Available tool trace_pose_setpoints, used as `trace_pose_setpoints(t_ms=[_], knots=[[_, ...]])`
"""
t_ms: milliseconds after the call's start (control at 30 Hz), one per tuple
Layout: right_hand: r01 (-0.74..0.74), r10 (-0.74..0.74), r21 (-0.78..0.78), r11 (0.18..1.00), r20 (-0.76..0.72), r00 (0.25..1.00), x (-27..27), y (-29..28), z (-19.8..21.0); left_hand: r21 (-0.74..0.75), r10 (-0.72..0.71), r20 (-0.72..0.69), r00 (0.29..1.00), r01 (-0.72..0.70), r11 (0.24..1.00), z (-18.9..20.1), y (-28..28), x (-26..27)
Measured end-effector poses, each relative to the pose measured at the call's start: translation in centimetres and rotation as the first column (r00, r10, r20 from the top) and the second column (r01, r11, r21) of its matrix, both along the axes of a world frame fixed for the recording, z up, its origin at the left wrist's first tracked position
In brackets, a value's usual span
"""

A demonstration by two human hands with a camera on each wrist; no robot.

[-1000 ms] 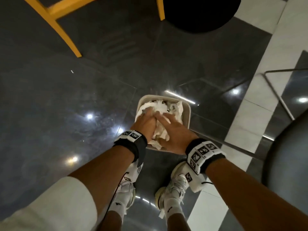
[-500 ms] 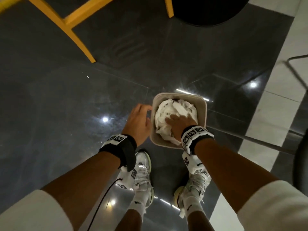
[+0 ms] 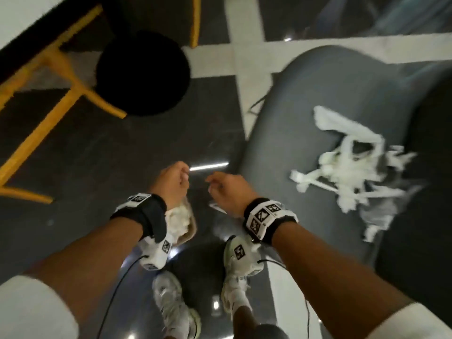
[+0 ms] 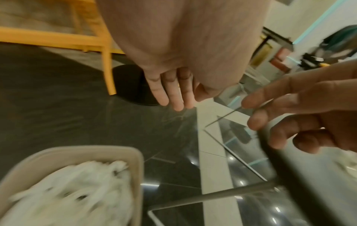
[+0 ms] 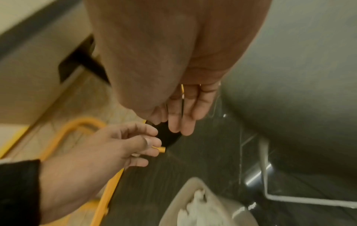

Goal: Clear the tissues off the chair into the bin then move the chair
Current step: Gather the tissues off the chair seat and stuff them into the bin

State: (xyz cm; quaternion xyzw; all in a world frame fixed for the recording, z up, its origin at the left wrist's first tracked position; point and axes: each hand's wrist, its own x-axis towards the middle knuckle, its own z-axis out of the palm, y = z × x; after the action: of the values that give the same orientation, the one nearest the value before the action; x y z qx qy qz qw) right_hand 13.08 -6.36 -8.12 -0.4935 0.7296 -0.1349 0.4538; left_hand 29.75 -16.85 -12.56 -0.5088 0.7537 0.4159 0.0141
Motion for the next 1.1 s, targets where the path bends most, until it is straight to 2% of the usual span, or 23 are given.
trace_pose_setpoints(t_ms=[67, 133, 267, 333, 400, 433, 533, 633, 733, 833, 933, 1000, 1100], knots=[[0.161, -0.162, -0.033, 0.986, -0.016, 0.987, -5.0, 2.8, 2.4, -0.019, -0.121, -0.067, 0.990, 0.120, 0.993, 2.1, 1.0, -5.8], [0.313, -0.317, -0.070, 0.947, -0.049, 0.947, -10.0, 6.4, 3.6, -0.093, -0.319, -0.074, 0.945, 0.312, 0.946, 3.8, 3.0, -11.7], [0.544, -0.557, -0.121, 0.831, -0.143, 0.818, -18.3, 13.5, 4.6, -0.245, -0.630, -0.046, 0.776, 0.602, 0.760, 6.1, 9.1, -22.7], [0.536, -0.555, -0.155, 0.829, -0.330, 0.763, -21.1, 16.5, 4.7, -0.300, -0.739, 0.028, 0.674, 0.711, 0.637, 6.0, 12.0, -26.9], [0.486, -0.441, -0.086, 0.870, -0.577, 0.687, -22.9, 18.9, 4.9, -0.355, -0.801, 0.149, 0.580, 0.787, 0.504, 5.4, 14.2, -30.1], [0.478, -0.388, -0.033, 0.878, -0.635, 0.668, -23.5, 19.7, 4.9, -0.374, -0.811, 0.198, 0.550, 0.808, 0.456, 5.2, 14.8, -31.5], [0.532, -0.347, 0.148, 0.834, -0.610, 0.713, -24.4, 21.1, 3.1, -0.385, -0.825, 0.290, 0.485, 0.849, 0.363, 4.3, 15.3, -34.8], [0.622, -0.438, 0.227, 0.749, -0.534, 0.723, -24.6, 21.7, 0.0, -0.386, -0.832, 0.356, 0.427, 0.877, 0.285, 3.7, 14.6, -37.2], [0.728, -0.593, 0.181, 0.662, -0.468, 0.655, -24.3, 21.7, -1.6, -0.350, -0.822, 0.404, 0.401, 0.898, 0.266, 3.2, 13.8, -38.5], [0.734, -0.615, 0.090, 0.673, -0.482, 0.623, -24.5, 21.7, -2.1, -0.373, -0.806, 0.420, 0.418, 0.889, 0.267, 2.7, 13.4, -39.2], [0.645, -0.542, 0.074, 0.760, -0.476, 0.693, -25.7, 22.0, -2.1, -0.404, -0.794, 0.439, 0.421, 0.882, 0.244, 2.4, 13.2, -40.2], [0.602, -0.502, 0.092, 0.794, -0.459, 0.733, -26.8, 22.0, -1.9, -0.373, -0.788, 0.466, 0.402, 0.897, 0.237, 2.2, 12.9, -40.6], [0.604, -0.538, 0.026, 0.797, -0.424, 0.728, -28.2, 21.2, -0.6, -0.274, -0.799, 0.429, 0.420, 0.904, 0.328, 2.0, 12.3, -40.6]])
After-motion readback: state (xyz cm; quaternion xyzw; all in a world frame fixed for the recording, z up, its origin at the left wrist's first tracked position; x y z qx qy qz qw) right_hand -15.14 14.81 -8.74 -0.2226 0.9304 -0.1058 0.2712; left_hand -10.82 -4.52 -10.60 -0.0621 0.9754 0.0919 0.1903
